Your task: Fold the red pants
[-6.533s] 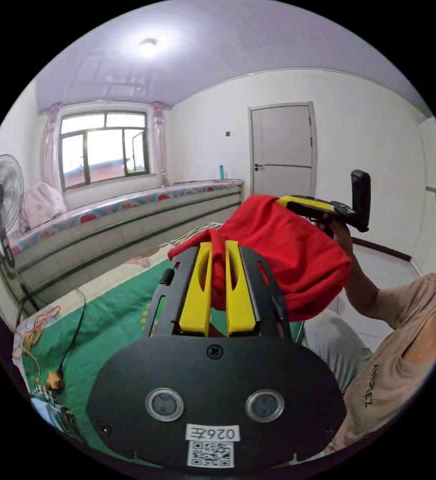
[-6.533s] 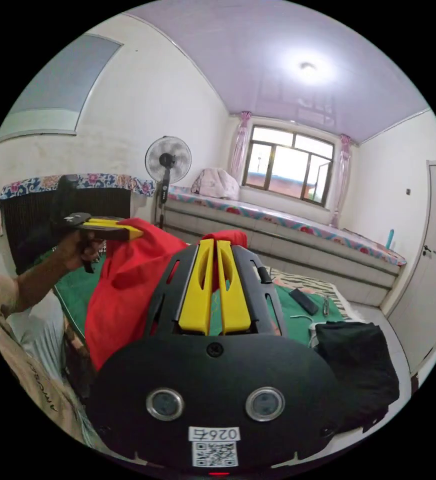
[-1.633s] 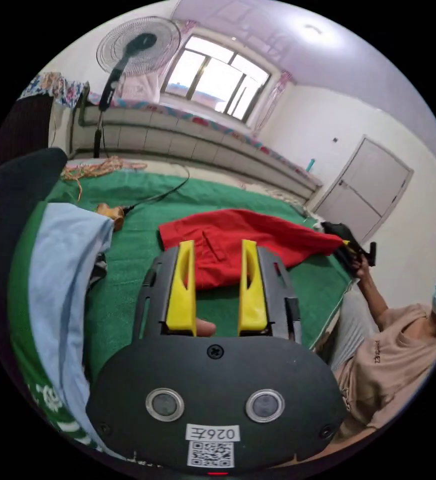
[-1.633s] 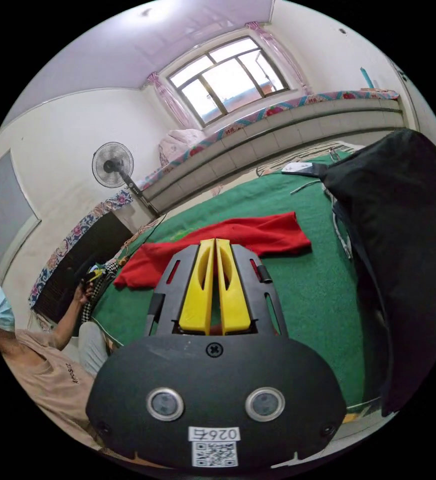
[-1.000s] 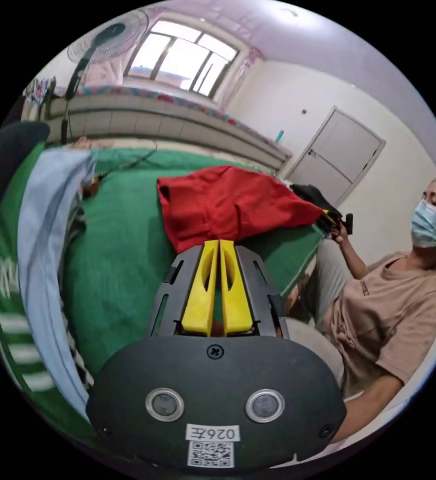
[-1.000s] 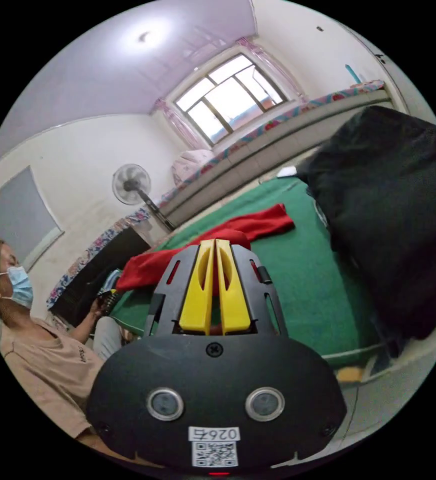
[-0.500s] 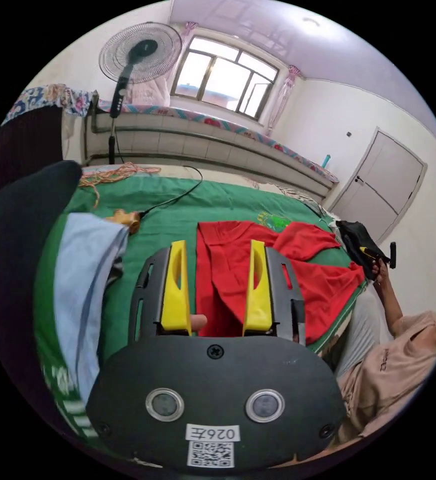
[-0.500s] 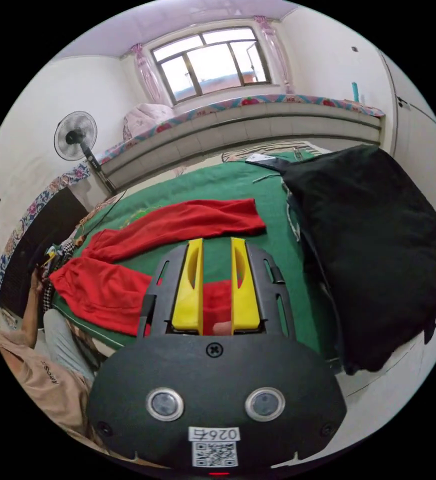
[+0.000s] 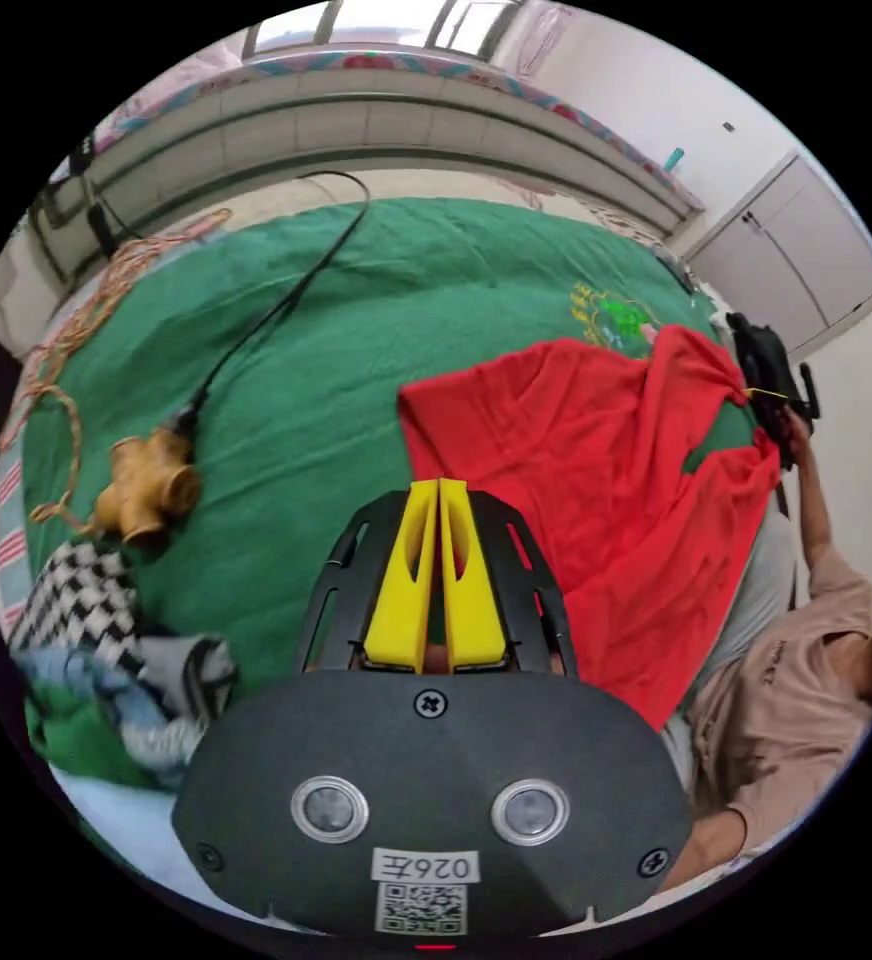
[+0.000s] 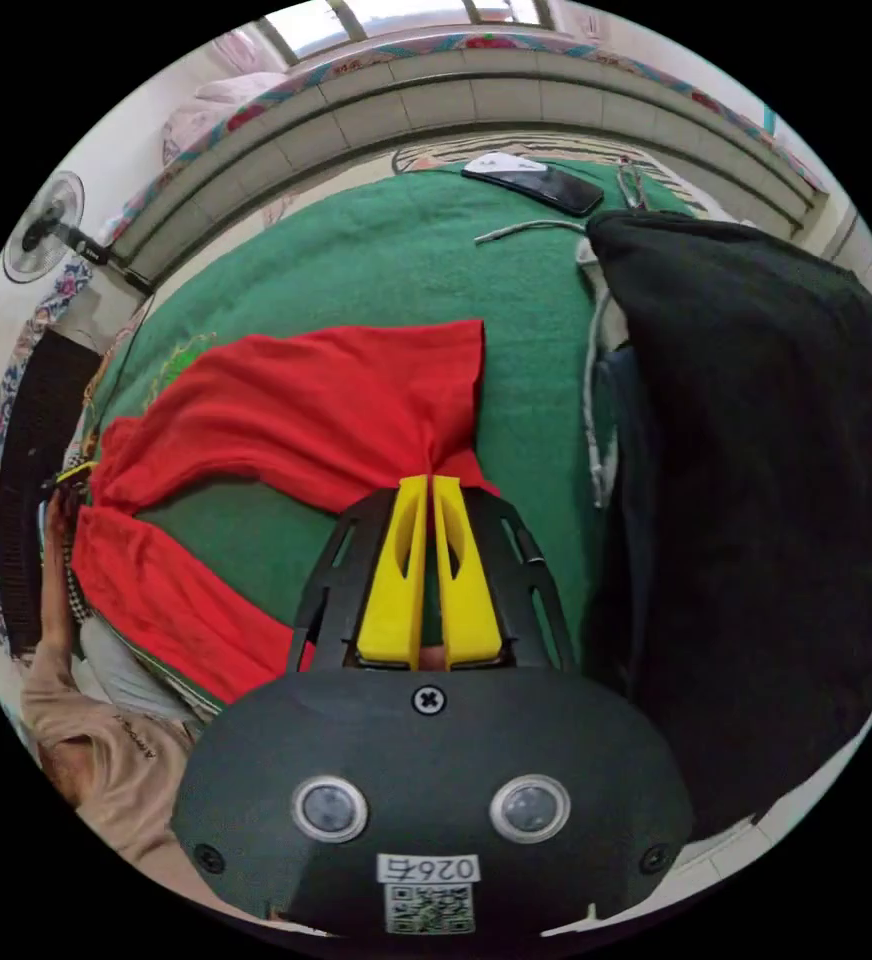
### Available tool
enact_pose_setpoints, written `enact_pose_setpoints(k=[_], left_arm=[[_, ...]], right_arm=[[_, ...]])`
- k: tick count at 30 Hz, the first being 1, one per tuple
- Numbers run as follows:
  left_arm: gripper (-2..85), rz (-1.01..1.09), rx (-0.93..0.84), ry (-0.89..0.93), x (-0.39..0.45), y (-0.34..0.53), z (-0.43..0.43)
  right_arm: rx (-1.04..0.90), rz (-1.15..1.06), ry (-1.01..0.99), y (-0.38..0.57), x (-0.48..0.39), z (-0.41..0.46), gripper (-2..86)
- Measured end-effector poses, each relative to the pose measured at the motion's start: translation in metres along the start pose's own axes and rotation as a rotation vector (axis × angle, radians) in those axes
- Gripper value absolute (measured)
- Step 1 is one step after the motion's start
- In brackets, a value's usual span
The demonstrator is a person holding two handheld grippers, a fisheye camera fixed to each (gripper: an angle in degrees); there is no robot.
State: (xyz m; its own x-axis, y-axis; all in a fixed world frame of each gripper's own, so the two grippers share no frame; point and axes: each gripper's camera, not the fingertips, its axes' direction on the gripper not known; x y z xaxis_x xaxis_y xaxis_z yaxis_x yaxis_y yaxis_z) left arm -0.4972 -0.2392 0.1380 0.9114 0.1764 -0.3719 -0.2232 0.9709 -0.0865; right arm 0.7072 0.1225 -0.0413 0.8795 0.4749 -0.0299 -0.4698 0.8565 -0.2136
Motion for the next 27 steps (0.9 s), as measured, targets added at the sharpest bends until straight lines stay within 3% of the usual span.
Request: enact_pose_setpoints(k=[3, 4, 7, 9, 11, 12, 14, 15, 16, 18, 22, 25, 27], left_arm=[[0.9, -0.110, 0.199, 0.073, -0.028, 0.020, -0.021], [4.3, -0.124, 0.221, 0.115, -0.033, 0.019, -0.021], [25.4, -0.186, 0.295, 0.285, -0.046, -0.004, -0.007], [28.2, -0.191, 0.240, 0.305, -0.044, -0.034, 0.020], [27.9, -0.186, 0.136, 0.296, -0.036, -0.056, 0.048], [26.9, -0.193, 0.115, 0.181, -0.027, -0.065, 0.055], [13.2, -0.177, 0.044, -0.067, -0.011, -0.072, 0.058], [4.8, -0.149, 0.044, -0.087, -0.004, -0.073, 0.056], [0.6, -0.114, 0.042, -0.053, -0.002, -0.073, 0.054], [-0.3, -0.078, 0.110, 0.059, 0.002, -0.065, 0.035], [0.0, -0.118, 0.342, 0.052, 0.000, -0.036, -0.014], [5.2, -0.094, 0.261, 0.036, 0.000, -0.051, -0.007], [16.7, -0.063, 0.112, 0.165, 0.006, -0.077, 0.028]], right_arm=[[0.111, 0.076, 0.076, 0.001, 0.015, -0.019, 3.1], [0.153, 0.089, -0.014, -0.008, 0.018, -0.022, 4.7], [0.251, 0.126, -0.177, -0.043, 0.017, -0.010, 8.3], [0.229, 0.145, -0.141, -0.068, 0.009, 0.010, 10.1], [0.170, 0.157, -0.098, -0.090, -0.004, 0.036, 12.5], [0.107, 0.162, -0.055, -0.099, -0.014, 0.051, 13.0], [0.164, 0.064, 0.057, -0.103, -0.038, 0.046, 8.7], [0.130, 0.023, 0.047, -0.108, -0.047, 0.045, 1.6], [0.120, -0.029, 0.068, -0.110, -0.056, 0.040, 0.7], [0.185, -0.070, 0.104, -0.102, -0.063, 0.020, -0.1], [0.394, -0.099, 0.022, -0.073, -0.057, -0.041, -0.3], [0.421, -0.088, -0.047, -0.064, -0.048, -0.057, -0.1], [0.395, -0.075, -0.055, -0.063, -0.044, -0.055, 0.0]])
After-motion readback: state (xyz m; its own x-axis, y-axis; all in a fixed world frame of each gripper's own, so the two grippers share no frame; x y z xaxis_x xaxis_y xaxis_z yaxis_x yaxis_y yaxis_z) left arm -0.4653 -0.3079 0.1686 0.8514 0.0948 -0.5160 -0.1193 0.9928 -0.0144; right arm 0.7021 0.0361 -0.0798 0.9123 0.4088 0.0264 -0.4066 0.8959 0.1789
